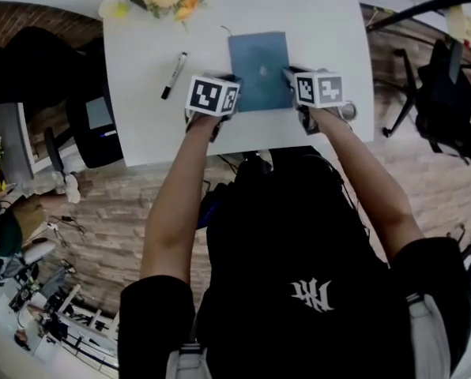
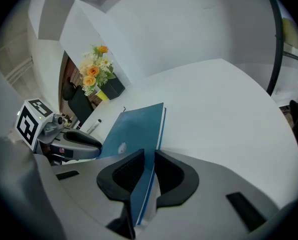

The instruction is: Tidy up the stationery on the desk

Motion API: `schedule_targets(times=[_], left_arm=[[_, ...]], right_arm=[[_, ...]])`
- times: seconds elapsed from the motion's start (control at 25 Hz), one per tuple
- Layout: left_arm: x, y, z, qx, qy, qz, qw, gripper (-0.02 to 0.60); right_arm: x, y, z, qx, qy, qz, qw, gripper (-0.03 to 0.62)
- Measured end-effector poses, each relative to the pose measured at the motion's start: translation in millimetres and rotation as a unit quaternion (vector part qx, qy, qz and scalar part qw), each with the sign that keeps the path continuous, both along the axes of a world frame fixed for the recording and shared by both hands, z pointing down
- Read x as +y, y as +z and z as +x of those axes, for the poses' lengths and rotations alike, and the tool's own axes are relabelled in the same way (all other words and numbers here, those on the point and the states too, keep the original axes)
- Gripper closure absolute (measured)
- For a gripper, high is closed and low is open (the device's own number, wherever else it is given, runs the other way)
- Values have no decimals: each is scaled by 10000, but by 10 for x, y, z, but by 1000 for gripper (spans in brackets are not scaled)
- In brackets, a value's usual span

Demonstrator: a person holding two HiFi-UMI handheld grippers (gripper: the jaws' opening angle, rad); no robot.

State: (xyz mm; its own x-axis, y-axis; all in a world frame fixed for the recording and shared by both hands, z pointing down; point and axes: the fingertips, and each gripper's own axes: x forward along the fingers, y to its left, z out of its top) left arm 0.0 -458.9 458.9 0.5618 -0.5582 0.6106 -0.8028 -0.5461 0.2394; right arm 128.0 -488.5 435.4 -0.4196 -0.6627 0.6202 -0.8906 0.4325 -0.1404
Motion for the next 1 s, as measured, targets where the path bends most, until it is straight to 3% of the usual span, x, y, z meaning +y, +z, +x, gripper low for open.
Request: schedule_targets(times=[0.56,1.0], left_arm=[[688,355,-292,172,14,-31,9998,509],[748,406,-288,144,236,5,9996,503]], right_arm=[[646,327,-290,216,-17,59,9997,507],[694,369,-289,161,-40,80,9998,507]])
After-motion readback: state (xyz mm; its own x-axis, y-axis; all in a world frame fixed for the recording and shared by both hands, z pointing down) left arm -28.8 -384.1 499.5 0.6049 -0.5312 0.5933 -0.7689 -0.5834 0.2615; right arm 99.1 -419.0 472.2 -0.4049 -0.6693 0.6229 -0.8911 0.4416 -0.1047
